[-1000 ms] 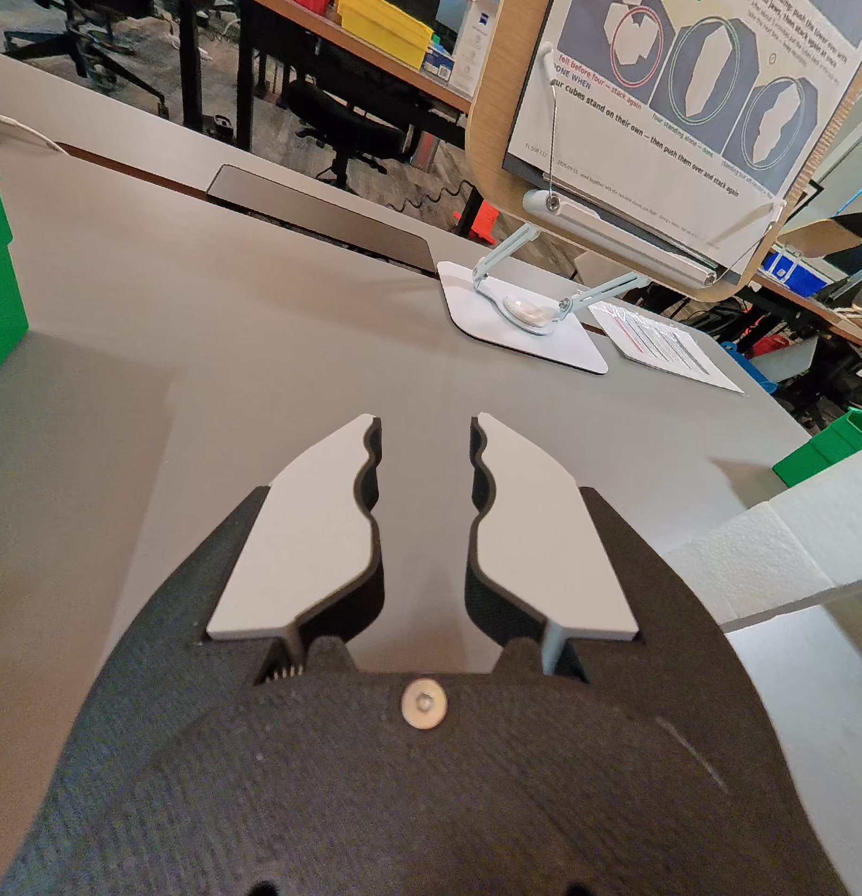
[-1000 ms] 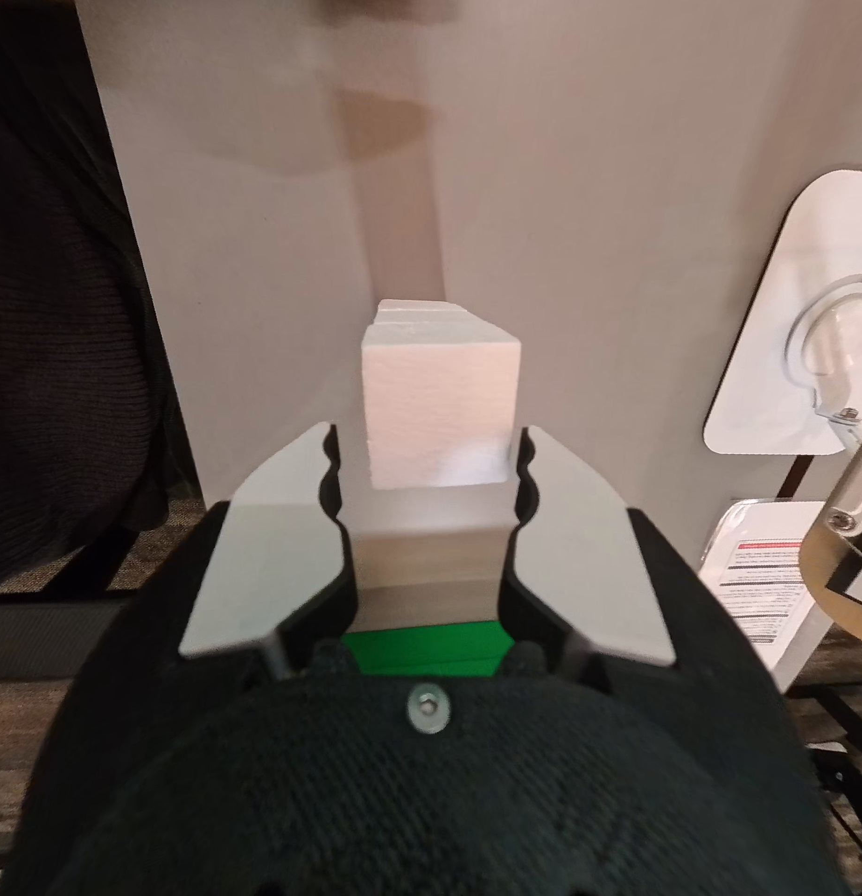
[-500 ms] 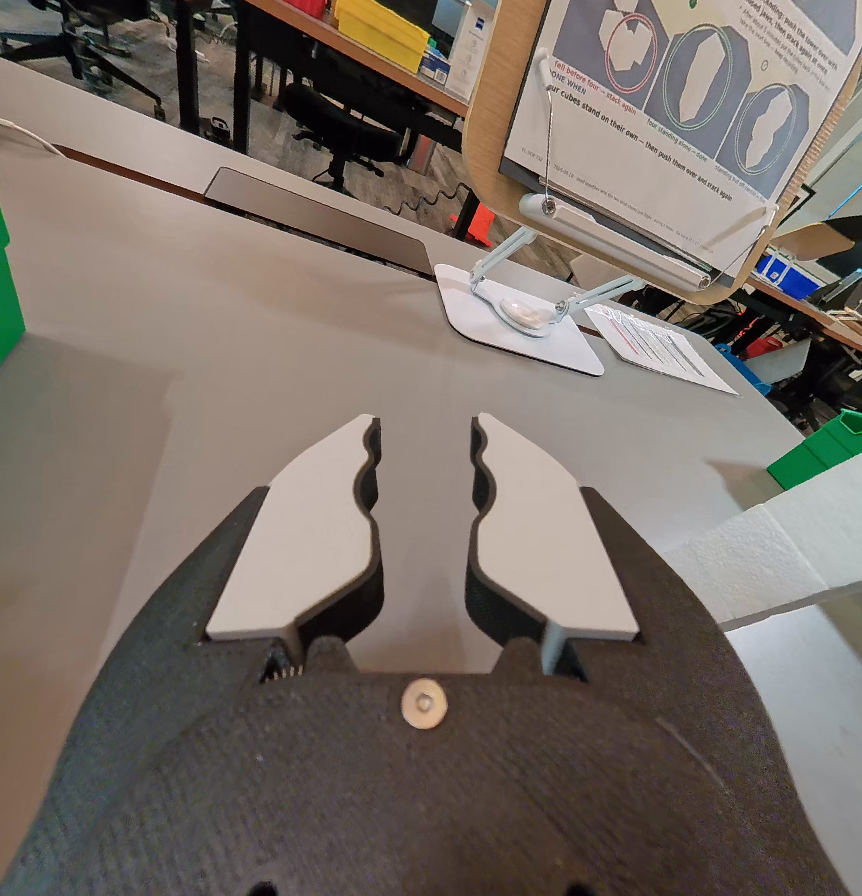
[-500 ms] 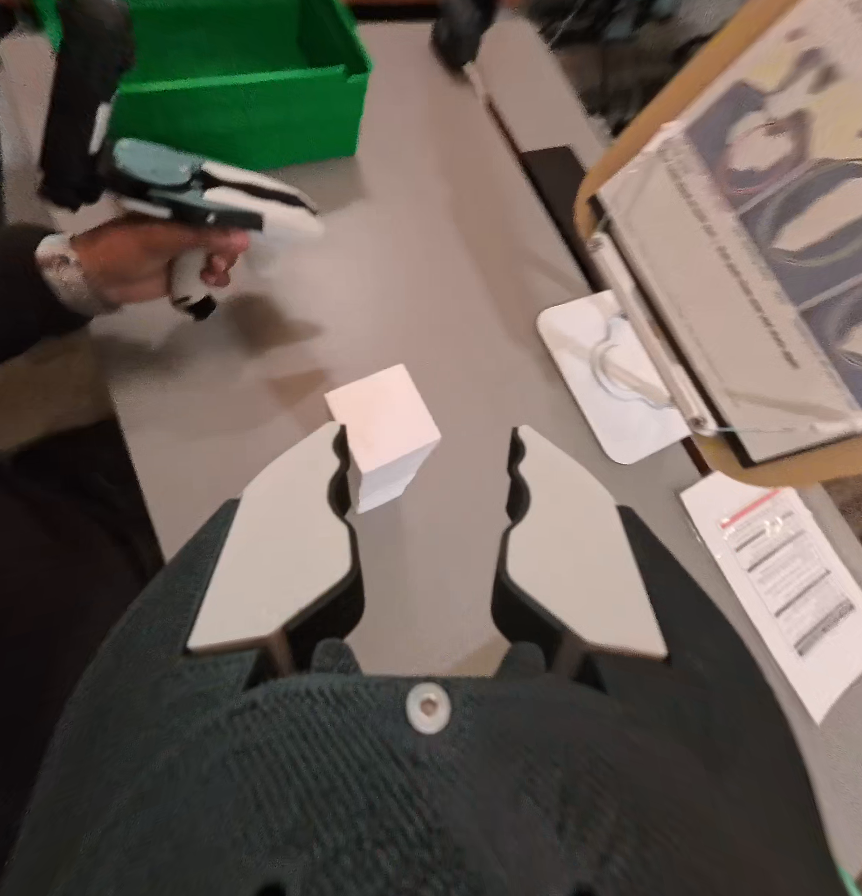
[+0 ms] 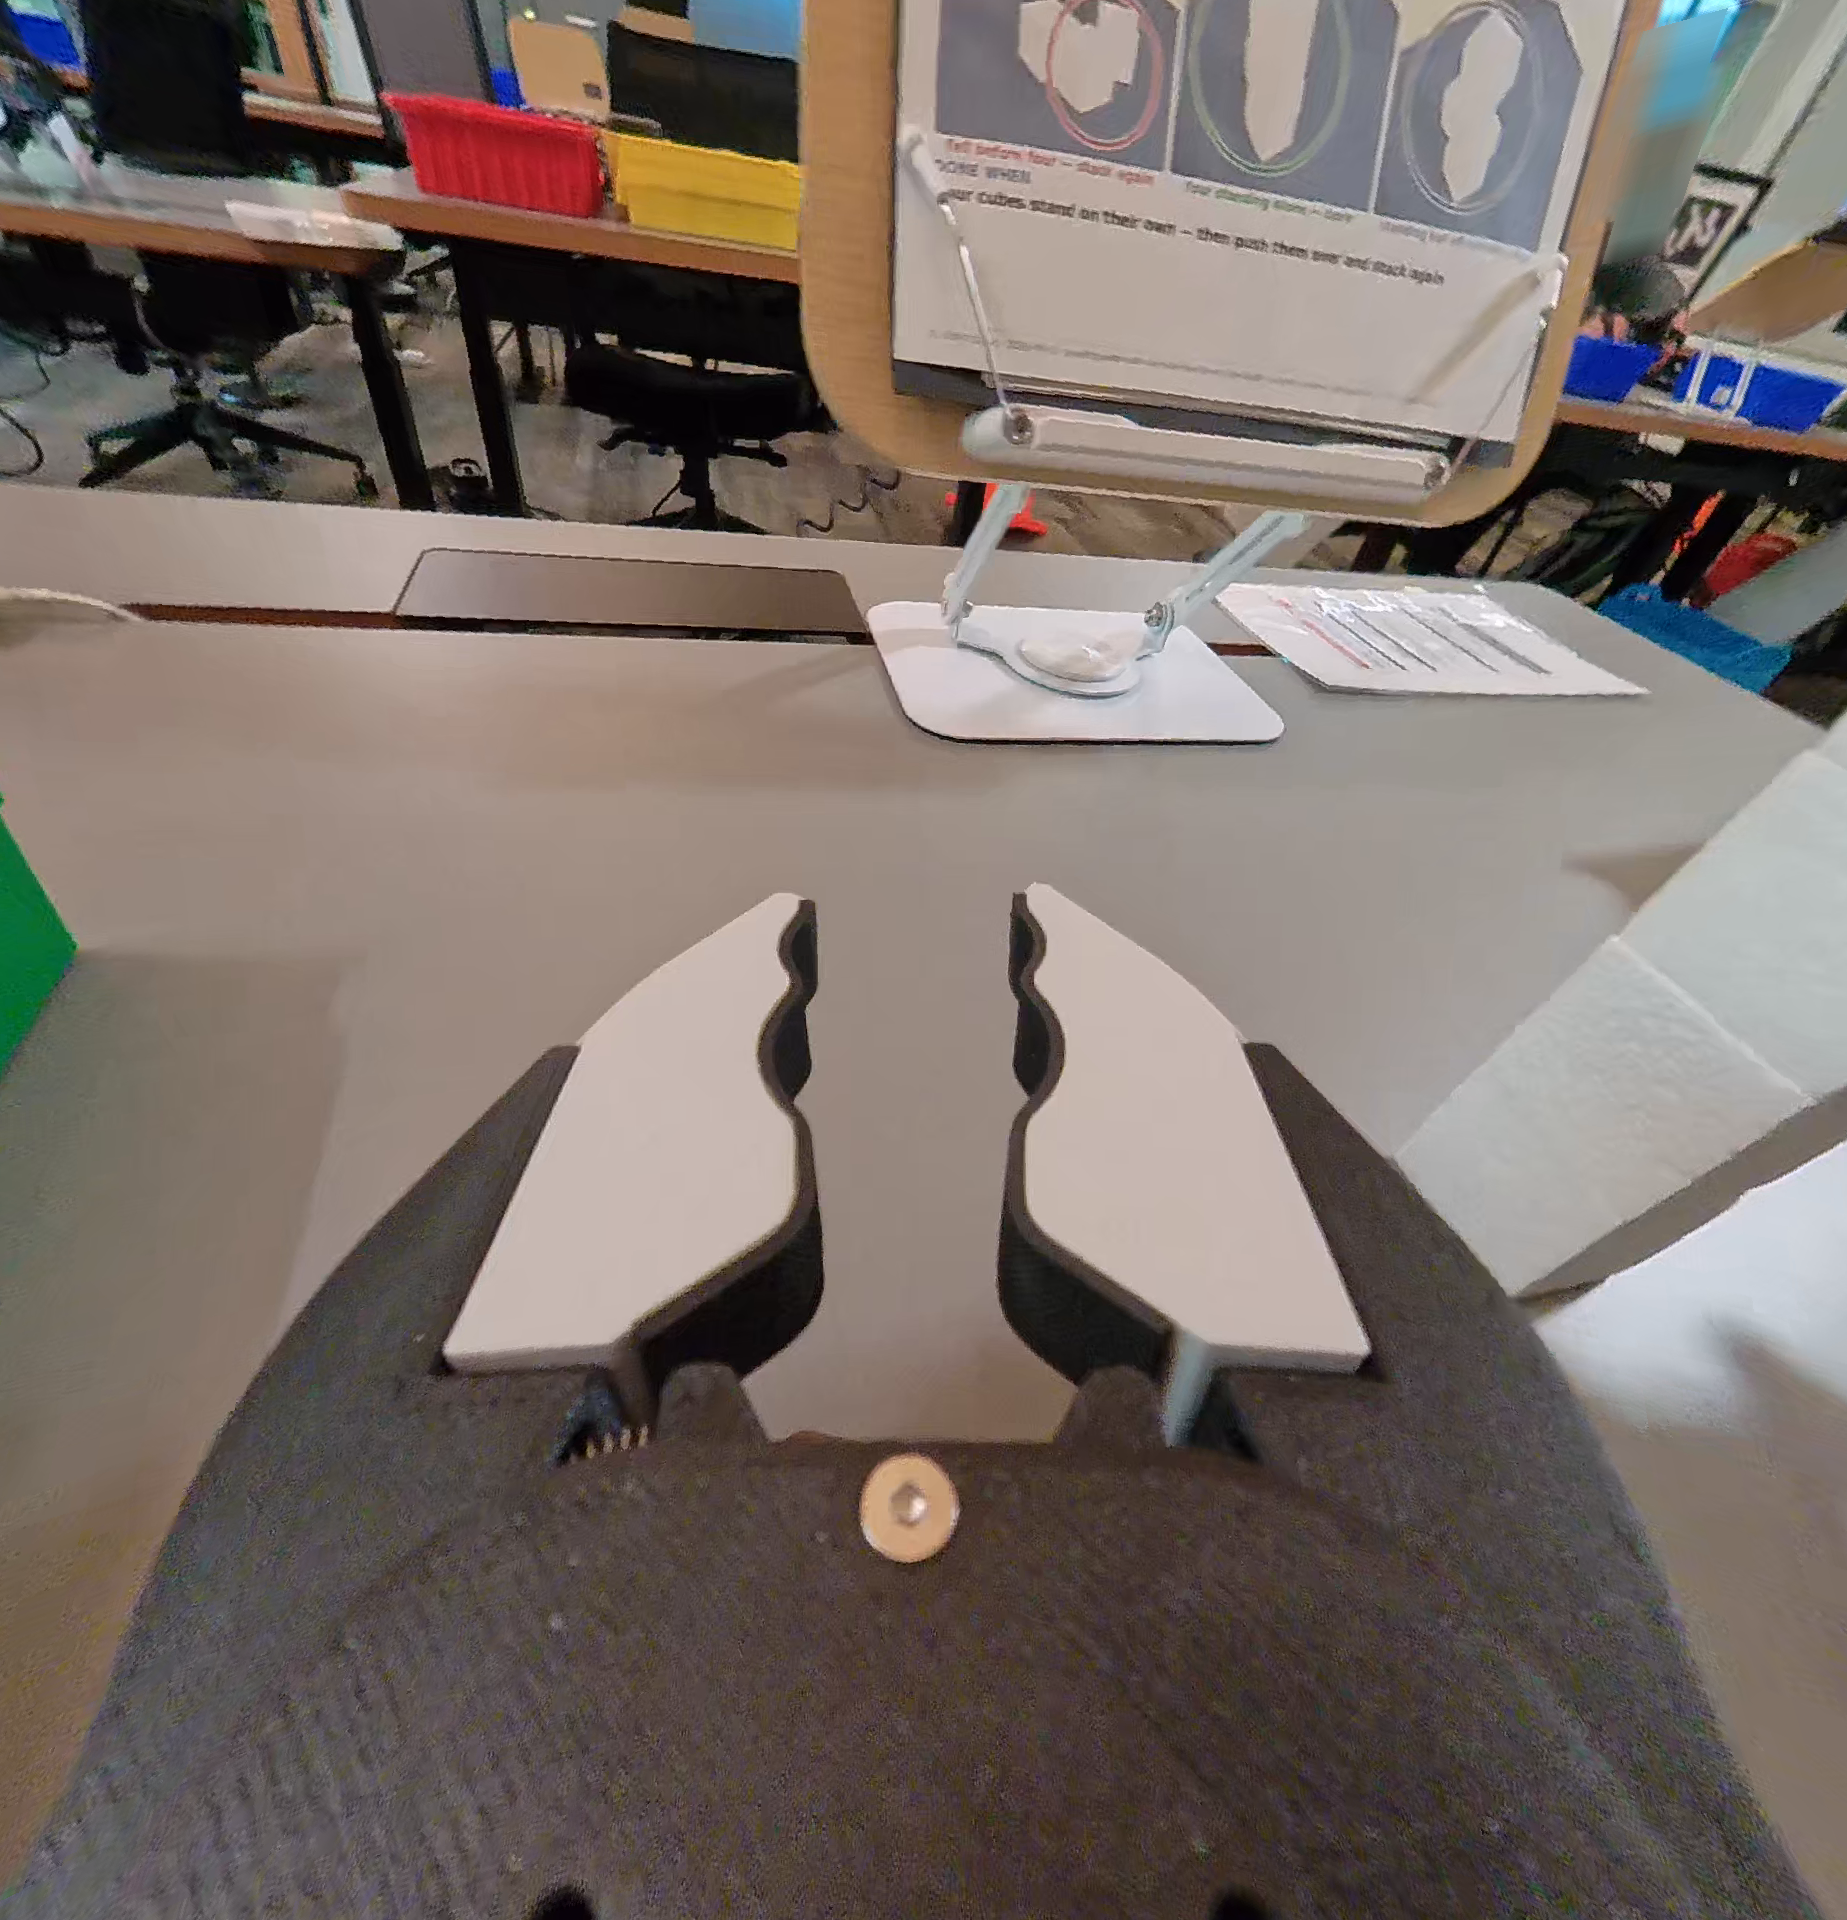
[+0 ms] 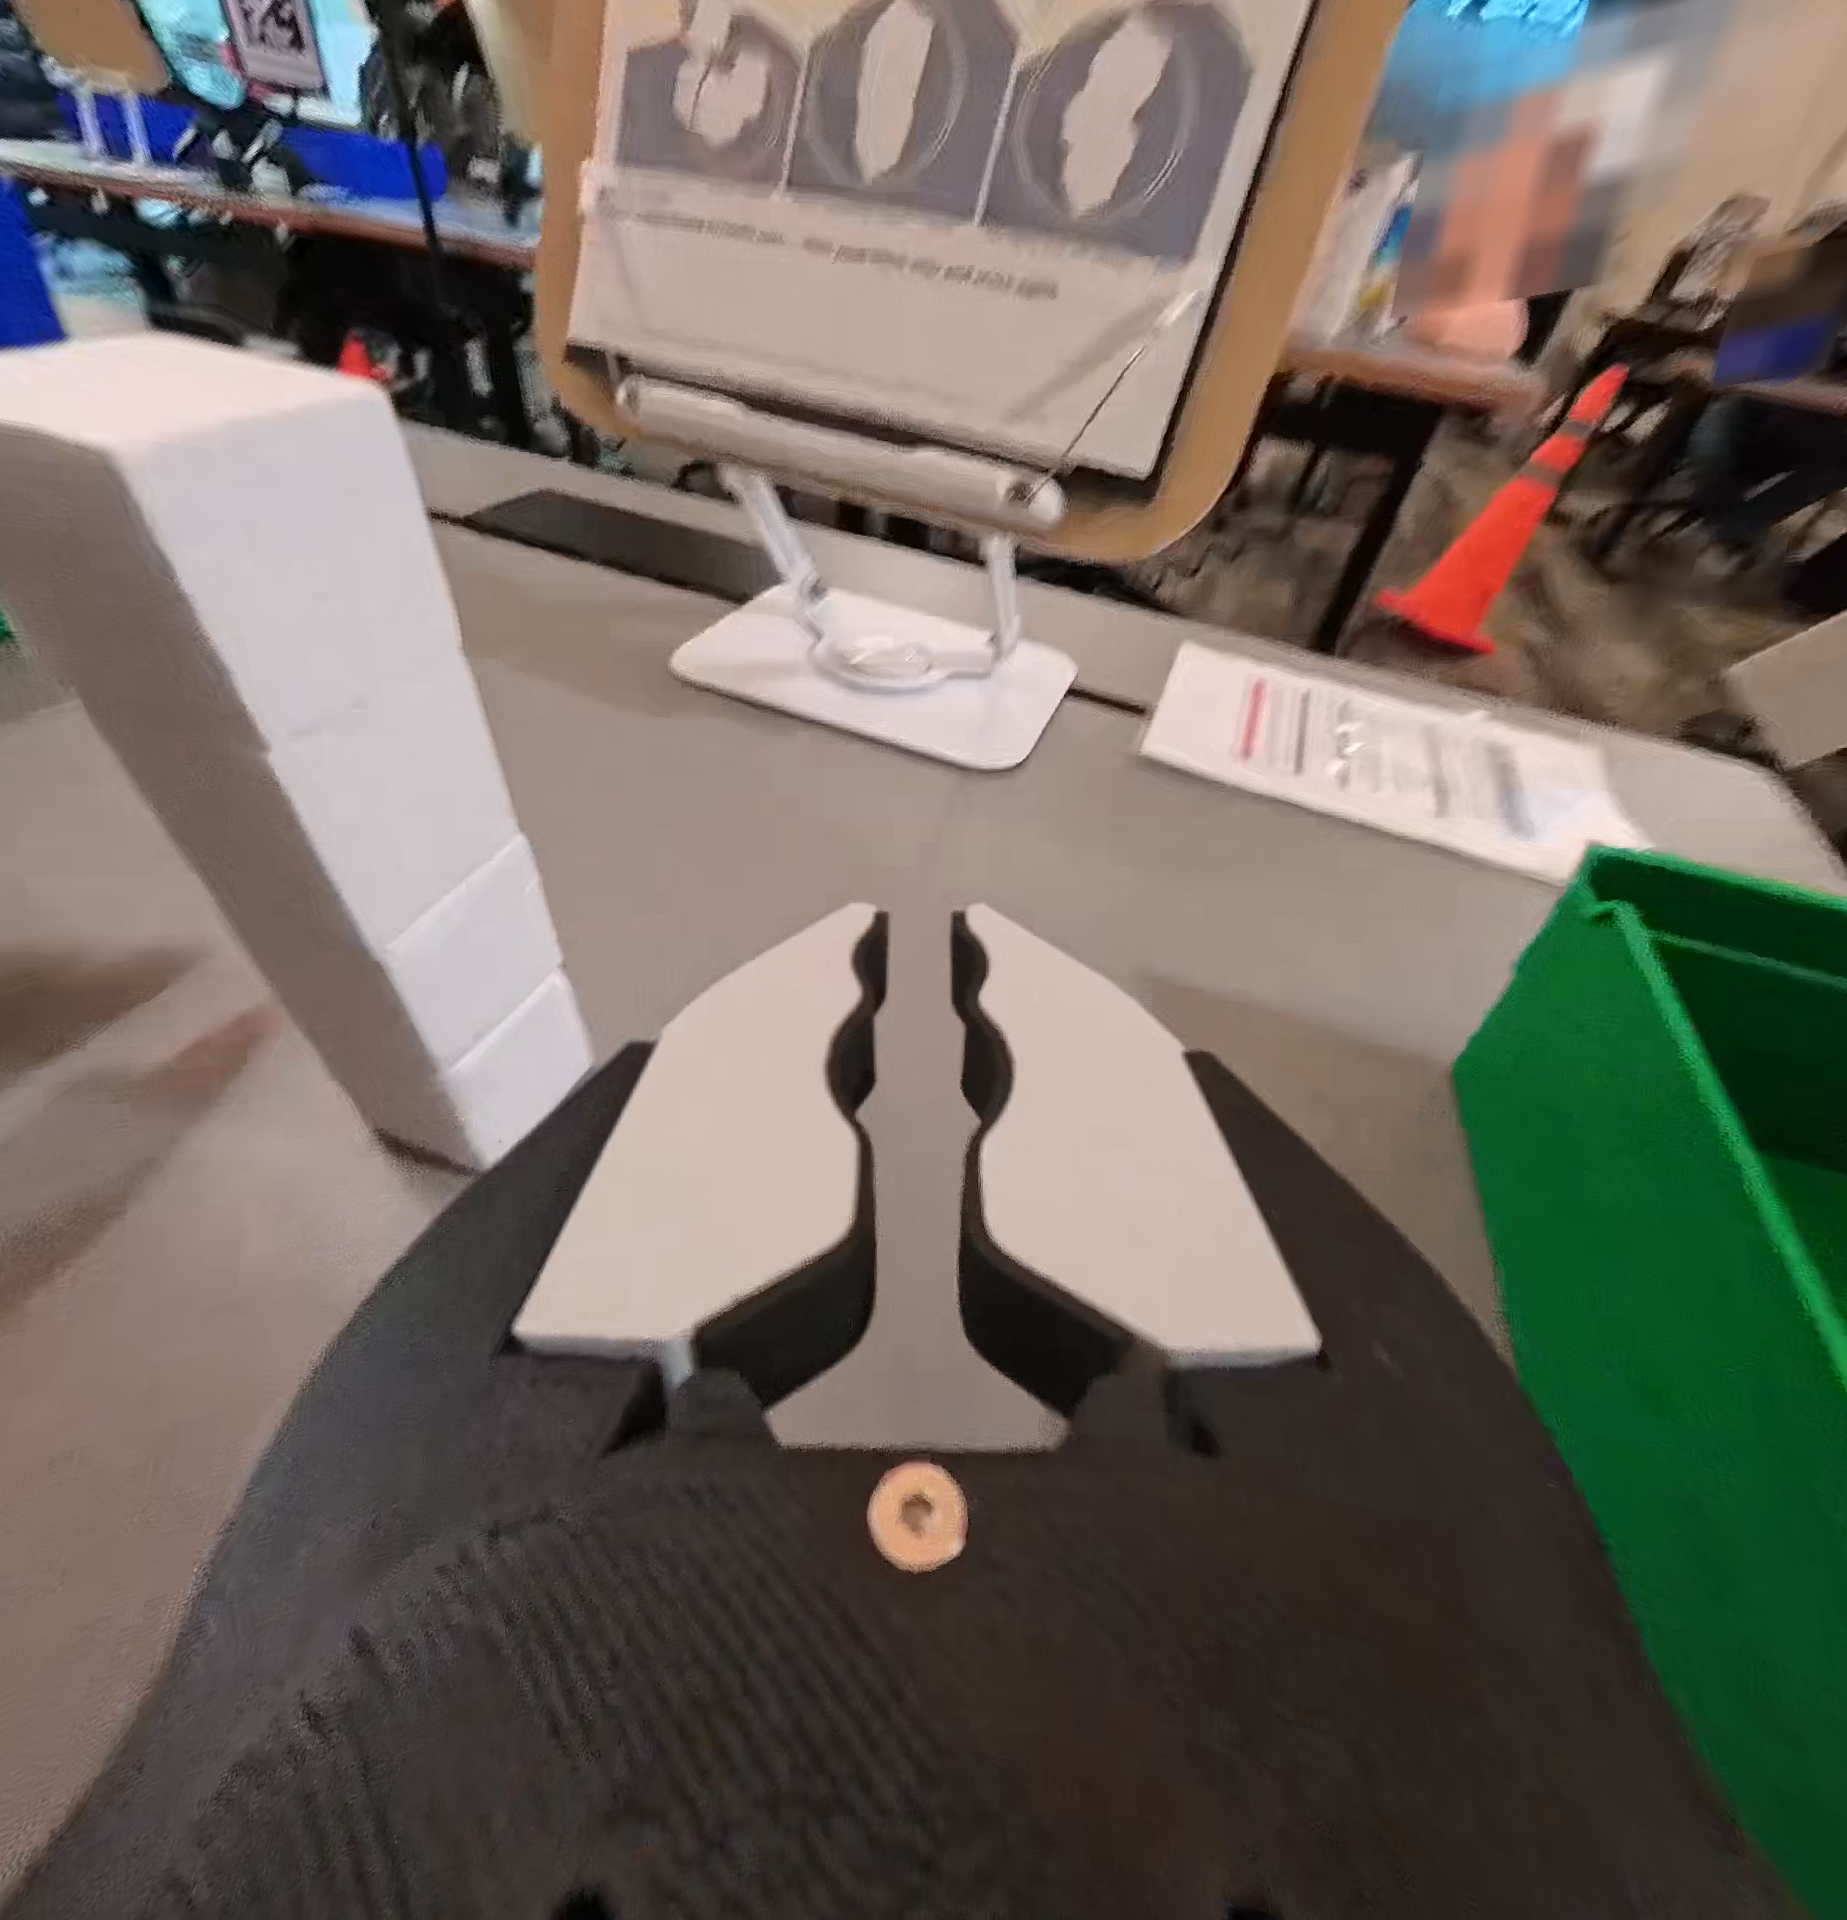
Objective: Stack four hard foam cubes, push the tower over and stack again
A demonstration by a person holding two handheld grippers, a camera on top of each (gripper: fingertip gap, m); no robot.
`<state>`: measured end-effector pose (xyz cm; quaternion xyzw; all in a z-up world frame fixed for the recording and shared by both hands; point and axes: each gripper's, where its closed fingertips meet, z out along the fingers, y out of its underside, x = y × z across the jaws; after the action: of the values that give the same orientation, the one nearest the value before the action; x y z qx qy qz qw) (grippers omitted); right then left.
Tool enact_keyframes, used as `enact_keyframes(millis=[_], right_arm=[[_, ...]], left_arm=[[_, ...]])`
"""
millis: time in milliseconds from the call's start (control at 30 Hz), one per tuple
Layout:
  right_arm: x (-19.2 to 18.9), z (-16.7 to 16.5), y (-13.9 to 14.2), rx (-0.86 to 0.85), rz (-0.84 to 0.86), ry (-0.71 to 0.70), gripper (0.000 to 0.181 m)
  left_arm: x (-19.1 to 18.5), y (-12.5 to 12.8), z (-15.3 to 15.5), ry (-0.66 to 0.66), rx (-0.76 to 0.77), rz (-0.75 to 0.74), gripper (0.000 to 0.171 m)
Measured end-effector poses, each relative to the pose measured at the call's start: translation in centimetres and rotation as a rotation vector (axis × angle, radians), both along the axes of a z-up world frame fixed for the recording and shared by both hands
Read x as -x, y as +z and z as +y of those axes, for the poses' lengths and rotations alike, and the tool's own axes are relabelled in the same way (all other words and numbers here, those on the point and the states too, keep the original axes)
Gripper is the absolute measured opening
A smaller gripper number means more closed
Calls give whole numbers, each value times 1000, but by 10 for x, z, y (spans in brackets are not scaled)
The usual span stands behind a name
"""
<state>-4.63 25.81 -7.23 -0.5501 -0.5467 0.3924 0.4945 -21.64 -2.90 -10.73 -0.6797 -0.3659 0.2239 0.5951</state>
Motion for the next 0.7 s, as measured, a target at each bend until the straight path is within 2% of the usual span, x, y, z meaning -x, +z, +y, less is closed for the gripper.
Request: enact_keyframes(millis=[67,133,267,333,433,533,567,633,700], right_arm=[[-3,9,14,-94,88,-69,0],[-4,10,12,-176,102,-101,0],[-9,11,10,-220,166,-197,4],[-11,11,12,-177,181,-222,10],[-9,10,6,-26,154,-252,17],[-3,2,-21,203,6,-249,11],[-2,0,-26,232,-15,-248,7],[0,4,-25,133,13,-281,0],[5,-8,-14,-17,82,-208,0]], left_arm=[[-3,-4,6,-12,43,13,36],[-4,-7,9,-15,64,17,36],[-8,-5,9,-18,33,0,35],[-7,-3,6,-9,13,-1,34],[-4,-4,2,3,6,-7,33],[-4,-5,3,4,0,-15,32],[-4,-5,3,3,3,-12,33],[-5,-5,5,0,17,-1,33],[-7,-5,7,-2,35,15,33]])
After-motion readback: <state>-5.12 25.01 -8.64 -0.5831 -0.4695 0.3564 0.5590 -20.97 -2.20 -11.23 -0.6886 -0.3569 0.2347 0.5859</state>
